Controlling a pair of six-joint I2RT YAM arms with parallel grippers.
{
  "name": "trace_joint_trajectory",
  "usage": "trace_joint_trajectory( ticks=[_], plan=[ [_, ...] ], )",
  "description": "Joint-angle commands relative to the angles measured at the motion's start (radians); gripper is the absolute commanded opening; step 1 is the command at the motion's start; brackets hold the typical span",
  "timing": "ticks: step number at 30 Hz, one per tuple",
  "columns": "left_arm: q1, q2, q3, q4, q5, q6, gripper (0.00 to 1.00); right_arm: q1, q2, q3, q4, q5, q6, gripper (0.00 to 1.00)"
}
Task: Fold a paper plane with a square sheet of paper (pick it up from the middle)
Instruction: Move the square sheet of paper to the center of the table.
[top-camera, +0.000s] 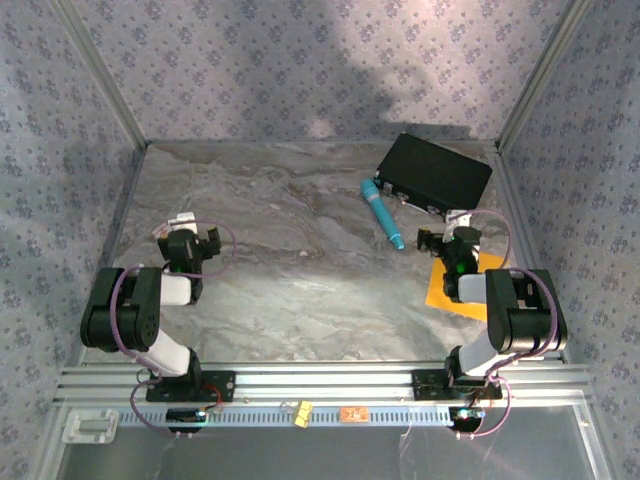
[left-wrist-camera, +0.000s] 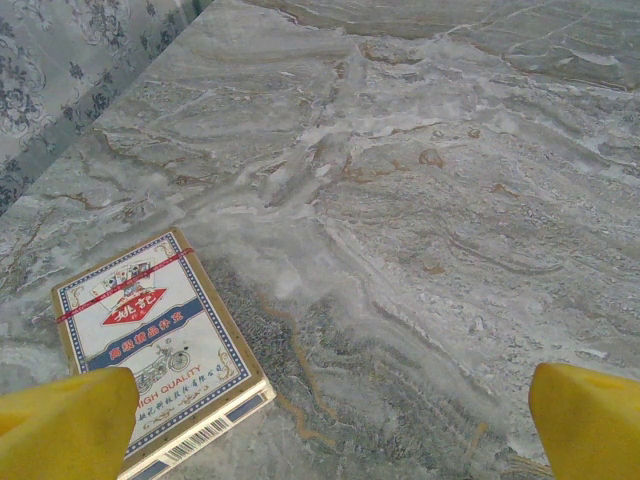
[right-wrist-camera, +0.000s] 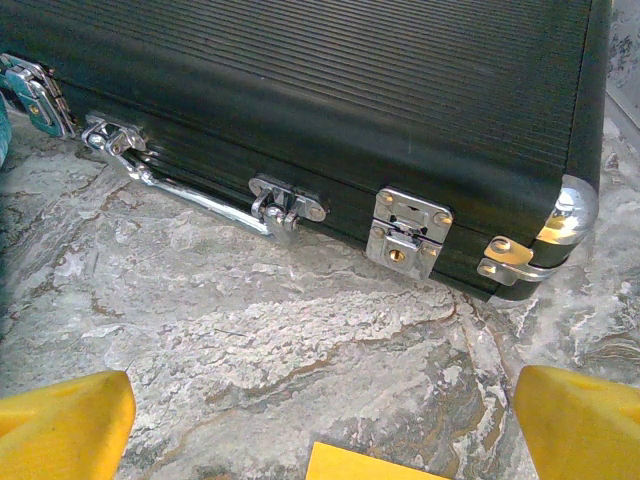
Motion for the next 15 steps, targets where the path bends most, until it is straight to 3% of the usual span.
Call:
trace_joint_trajectory(
  ticks=[1,9,15],
  plan=[
    [0.003,-0.012,0.017,0.026,0.001,-0.009,1.0,-0.004,-0.002,0.018,0.002,-0.006,-0.011,0.99],
    [0.003,-0.026,0.017,0.015,0.031,0.005,1.0,-0.001,-0.011,0.024,-0.019,-0.024,-0.02,0.99],
    [0.001,-0.145,0.068,-0.185,0.019,-0.006,1.0,0.004,-0.099,0.08,-0.187,-0.01,-0.014,0.99]
  ],
)
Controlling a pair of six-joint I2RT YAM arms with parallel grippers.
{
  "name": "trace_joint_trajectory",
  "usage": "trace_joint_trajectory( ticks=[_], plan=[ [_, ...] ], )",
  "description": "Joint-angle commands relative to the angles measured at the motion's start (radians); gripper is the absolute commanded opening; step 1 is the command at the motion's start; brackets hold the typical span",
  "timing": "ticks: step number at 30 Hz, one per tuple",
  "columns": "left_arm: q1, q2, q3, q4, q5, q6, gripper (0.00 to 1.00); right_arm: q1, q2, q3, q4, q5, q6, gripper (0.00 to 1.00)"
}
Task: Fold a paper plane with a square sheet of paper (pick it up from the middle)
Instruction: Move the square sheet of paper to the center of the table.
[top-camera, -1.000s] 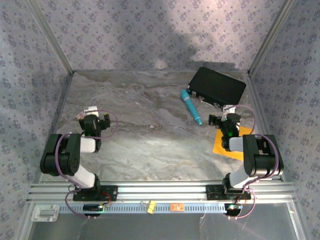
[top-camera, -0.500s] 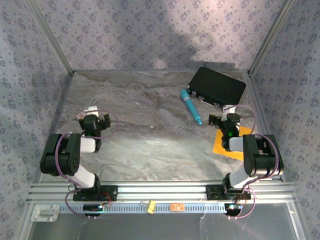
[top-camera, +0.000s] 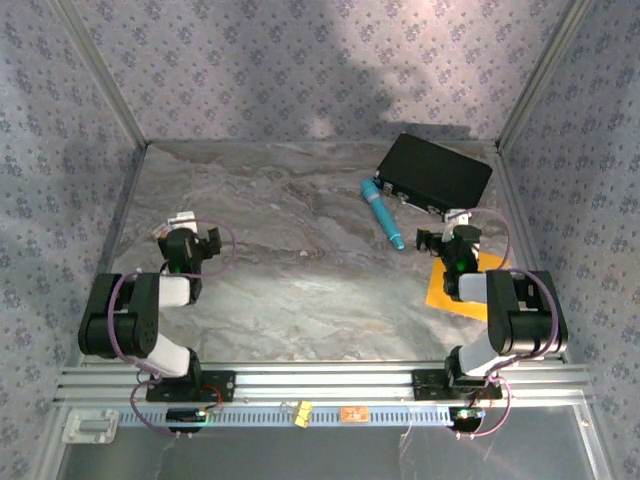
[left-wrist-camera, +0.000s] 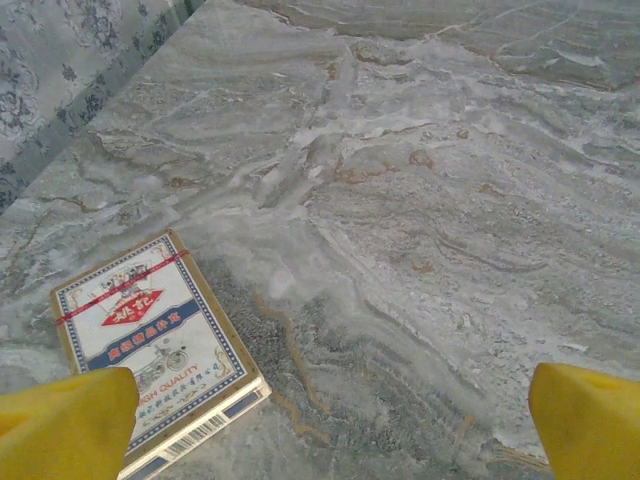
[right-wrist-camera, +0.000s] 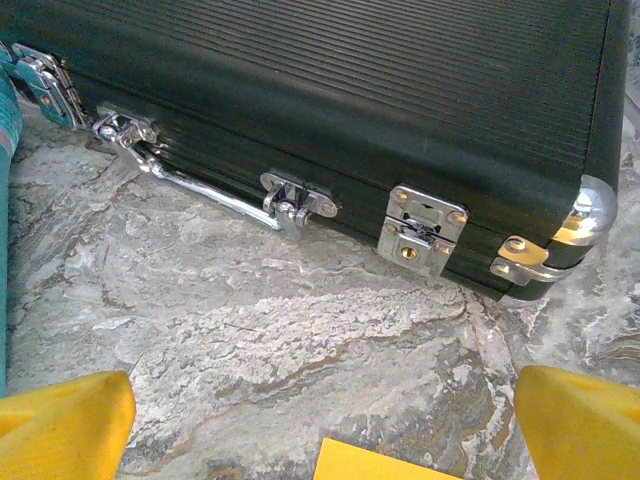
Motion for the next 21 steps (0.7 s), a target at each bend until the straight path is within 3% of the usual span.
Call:
trace_joint_trajectory(
  ticks=[1,7,11,15,21],
  plan=[
    [0.001,-0.087,0.057,-0.127,0.0,-0.018,1.0,-0.003,-0.086,0.083,-0.185,0.011,0.01,0.99],
    [0.001,-0.235,0.063,-0.275,0.003,-0.107,1.0,-0.014,-0.242,0.108,-0.4,0.052,0.086,0.99],
    [0.001,-0.319,0.132,-0.488,-0.006,-0.27,1.0,-0.037,-0.326,0.188,-0.679,0.044,0.226,0.99],
    [0.004,-0.357,0.238,-0.777,-0.02,-0.46,1.0,-0.1,-0.37,0.233,-0.9,-0.122,0.366,0.99],
    [0.023,-0.385,0.248,-0.816,0.293,-0.555,1.0,-0.179,-0.464,0.203,-1.069,-0.217,0.48,0.99]
  ],
)
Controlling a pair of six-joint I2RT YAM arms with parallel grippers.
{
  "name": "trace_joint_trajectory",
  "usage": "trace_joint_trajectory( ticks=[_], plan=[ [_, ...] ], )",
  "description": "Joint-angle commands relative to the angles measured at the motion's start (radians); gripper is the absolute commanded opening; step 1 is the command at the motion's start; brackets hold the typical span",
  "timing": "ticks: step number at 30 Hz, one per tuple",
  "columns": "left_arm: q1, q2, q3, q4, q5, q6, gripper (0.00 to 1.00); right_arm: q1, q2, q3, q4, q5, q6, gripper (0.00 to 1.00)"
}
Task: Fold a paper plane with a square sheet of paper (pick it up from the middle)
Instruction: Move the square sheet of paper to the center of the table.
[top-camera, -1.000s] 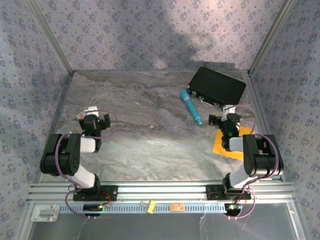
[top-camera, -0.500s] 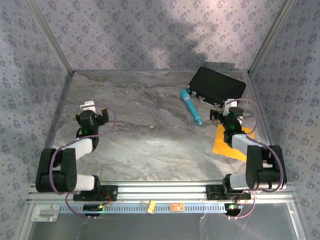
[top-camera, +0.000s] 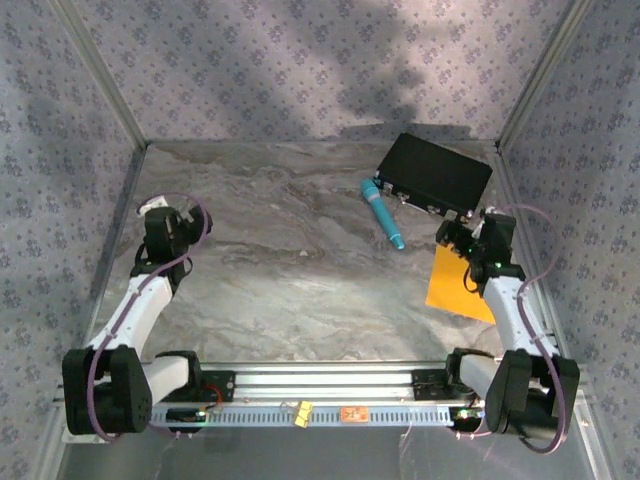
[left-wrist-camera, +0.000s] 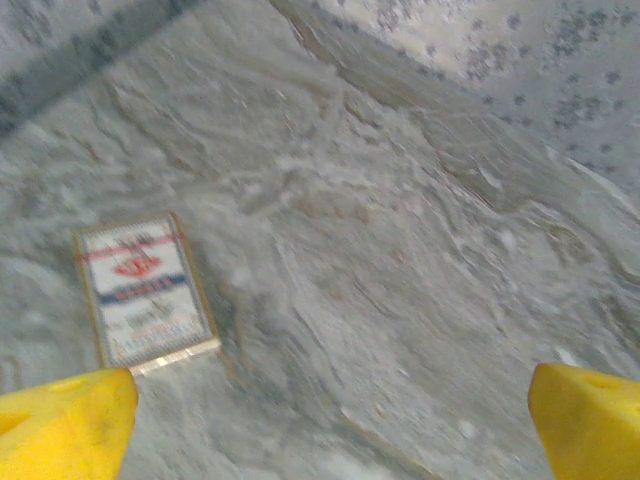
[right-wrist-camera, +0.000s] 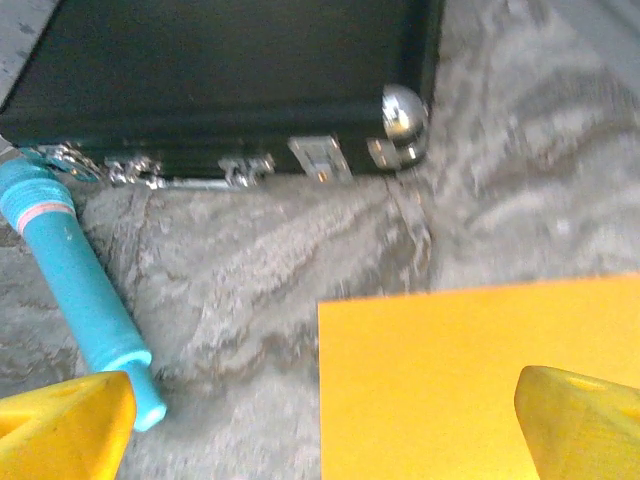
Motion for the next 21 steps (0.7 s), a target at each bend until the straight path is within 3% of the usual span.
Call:
trace_joint_trajectory(
  ticks=[1,4,13,21],
  plan=[
    [0.003,-0.012,0.012,-0.089,0.231,-0.137,1.0,-0.04,-0.04,-0.008,-0.202,-0.11,0.107,0.99],
    [-0.018,0.005,0.012,-0.076,0.347,-0.183,1.0,-0.072,-0.054,-0.03,-0.248,-0.151,0.144,0.99],
    [-0.171,0.058,0.034,-0.099,0.321,-0.134,1.0,-0.126,0.105,-0.025,-0.238,-0.338,0.108,0.96],
    [-0.229,0.117,0.095,-0.13,0.317,-0.087,1.0,-0.128,0.265,0.041,-0.199,-0.295,0.079,0.97]
  ],
)
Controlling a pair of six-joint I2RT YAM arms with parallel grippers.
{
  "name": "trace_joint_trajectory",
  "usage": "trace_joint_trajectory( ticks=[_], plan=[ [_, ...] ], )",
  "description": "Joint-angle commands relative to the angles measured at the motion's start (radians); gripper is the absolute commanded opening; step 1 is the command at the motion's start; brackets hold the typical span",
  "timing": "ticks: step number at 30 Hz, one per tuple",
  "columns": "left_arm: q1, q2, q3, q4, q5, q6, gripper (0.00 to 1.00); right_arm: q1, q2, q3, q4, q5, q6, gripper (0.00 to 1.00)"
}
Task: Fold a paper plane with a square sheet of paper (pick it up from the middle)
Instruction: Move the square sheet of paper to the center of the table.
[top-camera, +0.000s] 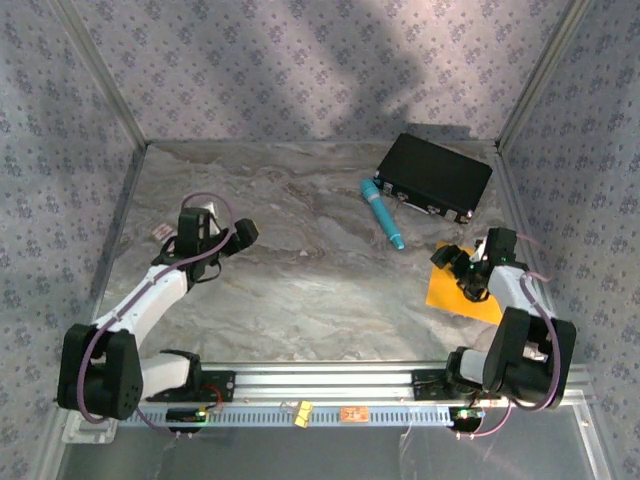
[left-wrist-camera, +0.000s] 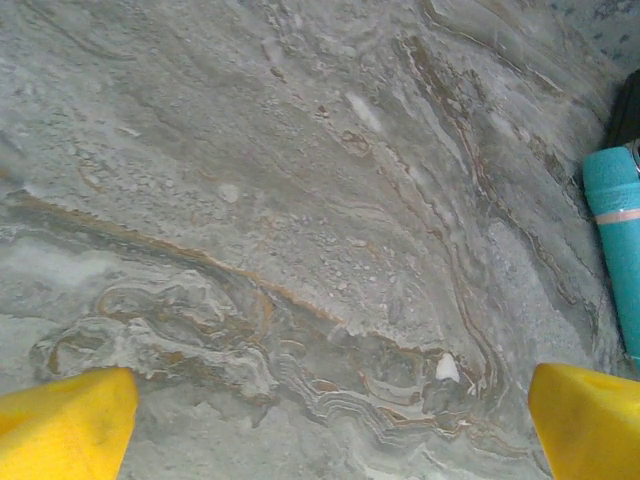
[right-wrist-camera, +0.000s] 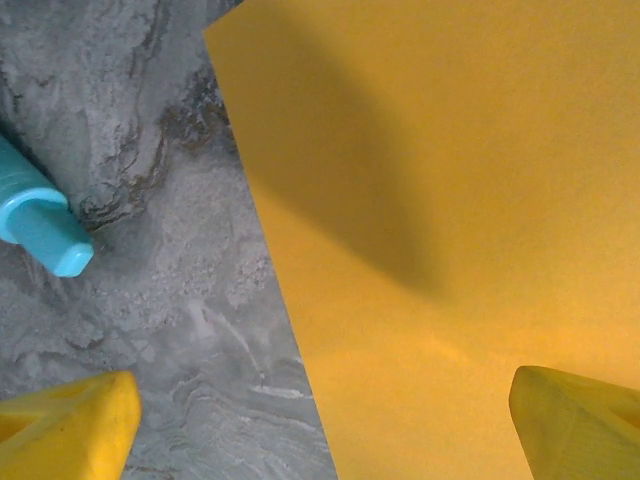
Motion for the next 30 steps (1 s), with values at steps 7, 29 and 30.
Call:
trace_joint_trajectory(
  ticks=[7,29,30],
  plan=[
    [-0.024,0.032,0.068,-0.033,0.008,0.047,1.0,0.002,0.135,0.076,0.004,-0.011,-0.007,0.95],
    [-0.027,0.111,0.092,-0.031,-0.002,0.053,1.0,0.386,-0.102,-0.152,-0.018,0.057,0.355,0.94],
    [-0.027,0.114,0.092,-0.031,-0.002,0.053,1.0,0.422,-0.105,-0.154,-0.006,0.064,0.374,0.94]
  ],
)
